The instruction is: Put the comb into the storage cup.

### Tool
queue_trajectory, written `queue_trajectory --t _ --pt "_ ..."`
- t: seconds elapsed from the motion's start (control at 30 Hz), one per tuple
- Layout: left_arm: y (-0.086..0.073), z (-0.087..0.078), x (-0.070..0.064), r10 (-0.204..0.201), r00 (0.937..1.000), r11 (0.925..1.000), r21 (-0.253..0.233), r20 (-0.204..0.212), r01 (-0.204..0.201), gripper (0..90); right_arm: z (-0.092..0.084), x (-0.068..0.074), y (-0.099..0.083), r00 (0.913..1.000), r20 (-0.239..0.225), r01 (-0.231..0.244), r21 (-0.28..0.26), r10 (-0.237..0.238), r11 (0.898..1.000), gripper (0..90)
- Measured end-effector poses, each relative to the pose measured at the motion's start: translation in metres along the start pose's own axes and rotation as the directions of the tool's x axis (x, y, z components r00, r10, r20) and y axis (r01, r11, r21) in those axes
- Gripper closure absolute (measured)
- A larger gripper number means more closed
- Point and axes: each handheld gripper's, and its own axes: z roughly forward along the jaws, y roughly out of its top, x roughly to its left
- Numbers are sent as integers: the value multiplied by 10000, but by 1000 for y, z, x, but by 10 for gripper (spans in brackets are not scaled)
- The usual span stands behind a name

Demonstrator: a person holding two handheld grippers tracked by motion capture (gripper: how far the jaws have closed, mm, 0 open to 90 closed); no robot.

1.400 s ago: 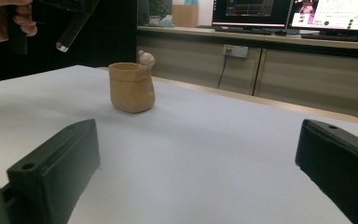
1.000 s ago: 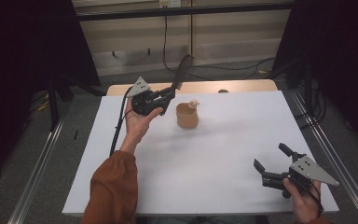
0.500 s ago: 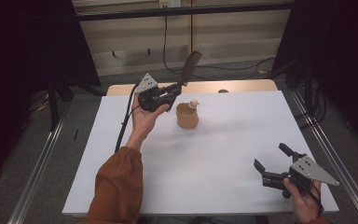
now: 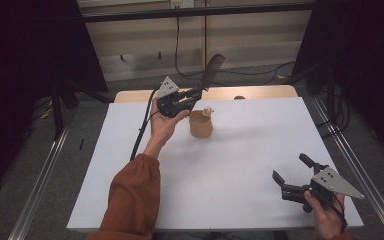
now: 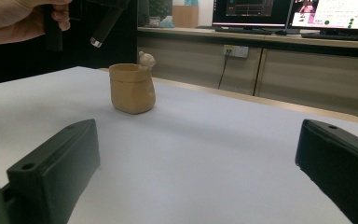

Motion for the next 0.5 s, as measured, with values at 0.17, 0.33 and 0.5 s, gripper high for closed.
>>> queue_trajectory --t 0.17,0.33,0.5 --pt "-5 8 1 -217 9998 9997 -82 21 217 729 0 0 0 10000 -18 -31 8 31 10000 0" --pt "-7 15 4 -309 9995 9992 -240 -100 307 729 0 0 0 10000 -25 -34 15 34 10000 0" --pt "-7 22 6 -315 9993 9992 -251 -194 310 729 0 0 0 10000 -27 -40 31 40 10000 0"
